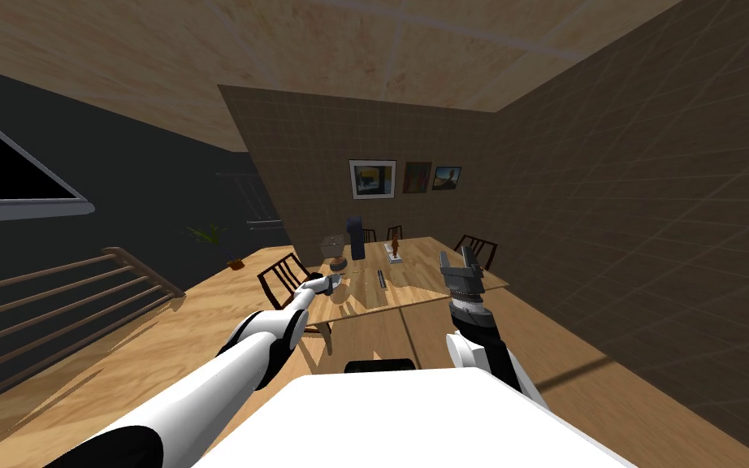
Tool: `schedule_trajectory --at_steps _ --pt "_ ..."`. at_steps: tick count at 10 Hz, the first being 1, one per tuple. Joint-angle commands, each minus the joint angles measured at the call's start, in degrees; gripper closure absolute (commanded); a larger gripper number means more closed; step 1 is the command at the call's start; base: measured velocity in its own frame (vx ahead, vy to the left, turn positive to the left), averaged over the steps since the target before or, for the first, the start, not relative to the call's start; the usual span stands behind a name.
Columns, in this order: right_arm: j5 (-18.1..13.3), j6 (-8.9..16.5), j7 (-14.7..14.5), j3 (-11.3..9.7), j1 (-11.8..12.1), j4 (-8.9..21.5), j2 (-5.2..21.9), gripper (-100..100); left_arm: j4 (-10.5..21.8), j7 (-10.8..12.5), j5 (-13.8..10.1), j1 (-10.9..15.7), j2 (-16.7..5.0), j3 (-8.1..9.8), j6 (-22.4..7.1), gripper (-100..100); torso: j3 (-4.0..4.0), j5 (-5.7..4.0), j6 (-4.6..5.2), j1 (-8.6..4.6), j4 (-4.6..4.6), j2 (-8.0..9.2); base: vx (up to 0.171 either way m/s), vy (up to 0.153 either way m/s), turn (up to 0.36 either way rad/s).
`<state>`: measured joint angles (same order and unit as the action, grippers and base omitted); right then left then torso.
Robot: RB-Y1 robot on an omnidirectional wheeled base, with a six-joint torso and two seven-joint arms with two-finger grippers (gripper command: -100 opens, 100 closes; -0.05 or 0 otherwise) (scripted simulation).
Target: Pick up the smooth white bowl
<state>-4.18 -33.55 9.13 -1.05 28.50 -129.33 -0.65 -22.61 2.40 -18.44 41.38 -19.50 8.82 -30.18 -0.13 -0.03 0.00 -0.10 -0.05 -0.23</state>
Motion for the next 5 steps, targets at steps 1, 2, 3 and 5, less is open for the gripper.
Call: schedule_trajectory --at_steps 1,2,3,5 --pt "0.0 0.0 0.0 0.0 0.0 0.0 0.0 0 -0.9 0.7 0.5 -0.4 0.0 0.03 -1.8 -100 0.0 0.0 0.0 0.0 0.0 0.0 0.049 -0.016 0.002" --pt "0.0 0.0 0.0 0.0 0.0 0.0 0.0 0 0.8 0.8 0.3 0.4 -0.2 0.16 -2.7 -100 0.02 0.01 0.0 0.02 0.0 0.04 0.038 -0.018 0.005" --pt "0.0 0.0 0.0 0.0 0.0 0.0 0.0 0 2.2 0.8 0.2 1.0 -0.4 0.27 -3.5 -100 0.04 0.0 0.0 0.01 0.01 0.07 0.044 -0.019 0.008" --pt "0.0 0.0 0.0 0.0 0.0 0.0 0.0 0 3.1 0.8 0.2 1.0 -0.4 0.27 -3.5 -100 0.05 0.01 -0.01 0.03 0.01 0.1 0.02 -0.007 0.001"
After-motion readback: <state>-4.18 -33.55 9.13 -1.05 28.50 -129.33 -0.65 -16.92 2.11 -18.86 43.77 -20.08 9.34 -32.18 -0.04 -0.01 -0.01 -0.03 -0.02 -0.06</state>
